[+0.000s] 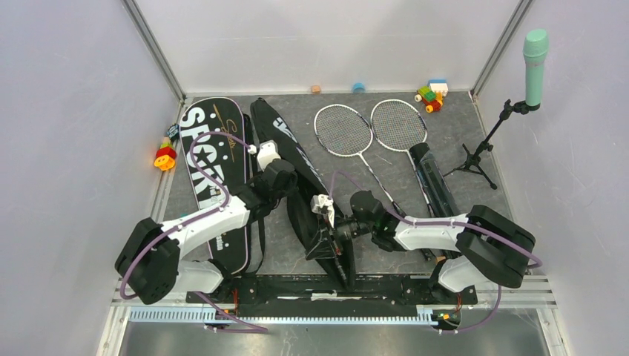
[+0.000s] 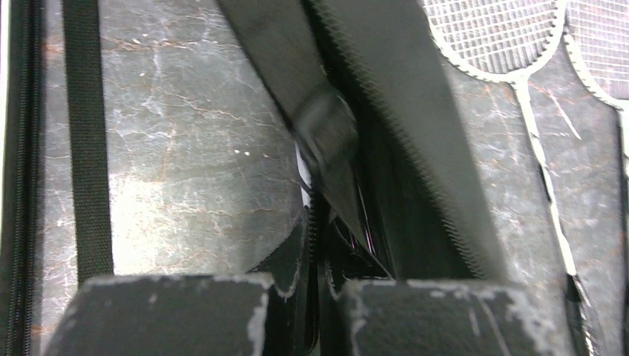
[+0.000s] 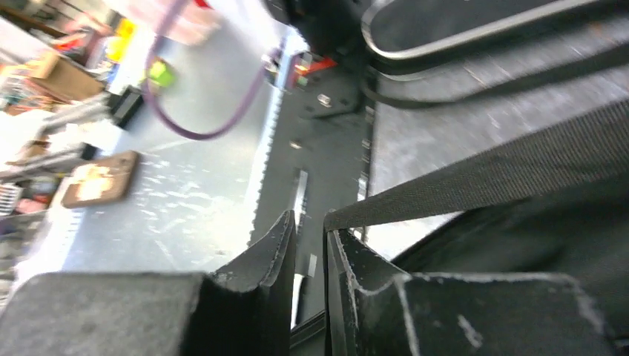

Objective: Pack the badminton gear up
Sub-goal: Adjust the racket bag at the center of the board.

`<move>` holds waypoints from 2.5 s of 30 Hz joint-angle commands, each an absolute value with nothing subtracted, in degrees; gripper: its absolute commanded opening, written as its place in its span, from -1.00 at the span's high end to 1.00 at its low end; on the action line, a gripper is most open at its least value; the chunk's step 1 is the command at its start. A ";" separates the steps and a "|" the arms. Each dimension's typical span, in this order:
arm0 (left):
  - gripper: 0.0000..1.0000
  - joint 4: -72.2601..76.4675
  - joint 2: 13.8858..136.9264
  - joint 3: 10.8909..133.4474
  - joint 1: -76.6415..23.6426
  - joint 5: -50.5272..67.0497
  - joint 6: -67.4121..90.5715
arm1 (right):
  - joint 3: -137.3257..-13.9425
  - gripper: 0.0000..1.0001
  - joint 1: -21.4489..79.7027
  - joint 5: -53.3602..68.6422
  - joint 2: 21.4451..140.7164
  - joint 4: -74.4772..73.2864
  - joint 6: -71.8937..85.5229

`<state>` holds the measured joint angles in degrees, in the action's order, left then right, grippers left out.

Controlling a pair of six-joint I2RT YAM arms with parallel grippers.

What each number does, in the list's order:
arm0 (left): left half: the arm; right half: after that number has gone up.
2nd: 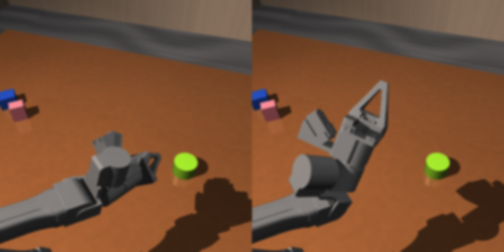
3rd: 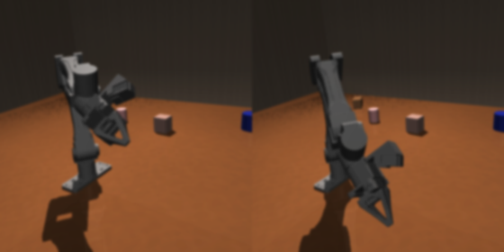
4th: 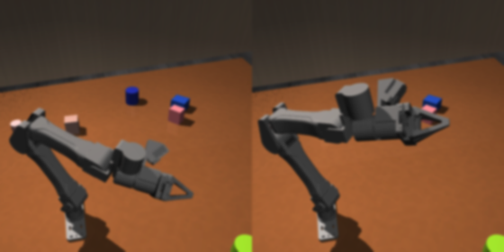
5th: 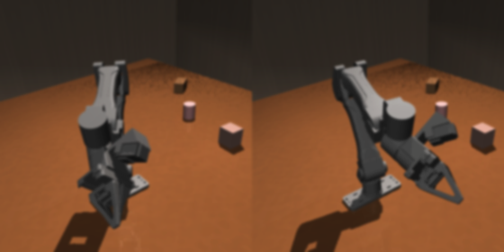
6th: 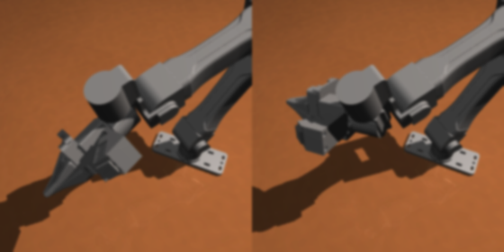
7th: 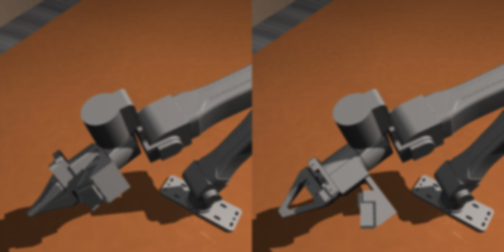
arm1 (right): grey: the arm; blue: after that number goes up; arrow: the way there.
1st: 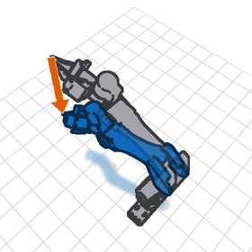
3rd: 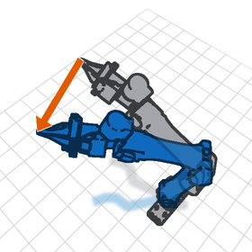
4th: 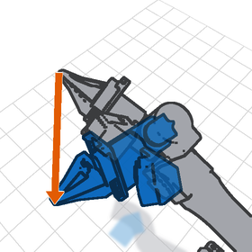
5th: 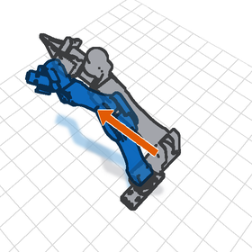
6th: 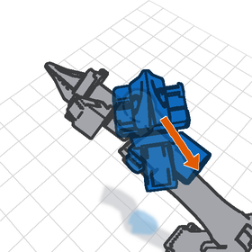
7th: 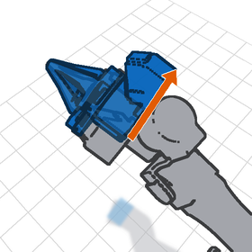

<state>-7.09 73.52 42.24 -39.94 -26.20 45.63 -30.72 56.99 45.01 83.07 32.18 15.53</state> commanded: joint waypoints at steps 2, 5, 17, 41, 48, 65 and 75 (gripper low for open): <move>0.96 0.33 78.44 47.23 -38.83 -40.51 47.14 | -25.92 0.56 59.93 66.56 80.90 70.61 40.22; 0.96 0.35 81.82 49.95 -37.88 -43.69 47.28 | -22.89 0.57 61.38 70.20 81.30 99.12 61.72; 0.96 -6.06 89.77 56.97 -33.24 -48.12 49.95 | -21.44 1.00 65.16 71.67 81.14 111.77 71.08; 0.95 -2.61 83.31 39.14 -41.65 -48.75 51.65 | -31.72 1.00 58.05 -7.92 28.61 -1.51 12.24; 0.95 -1.78 91.16 41.58 -35.56 -48.75 49.14 | -43.99 1.00 58.01 -25.40 21.14 -8.82 10.25; 0.95 -2.94 85.33 43.64 -35.50 -40.91 38.16 | -46.30 0.26 58.10 14.18 50.73 -14.14 -3.10; 0.95 -9.32 75.28 43.36 -39.54 -42.42 38.41 | -45.07 -0.08 59.61 9.93 68.19 -13.84 -5.09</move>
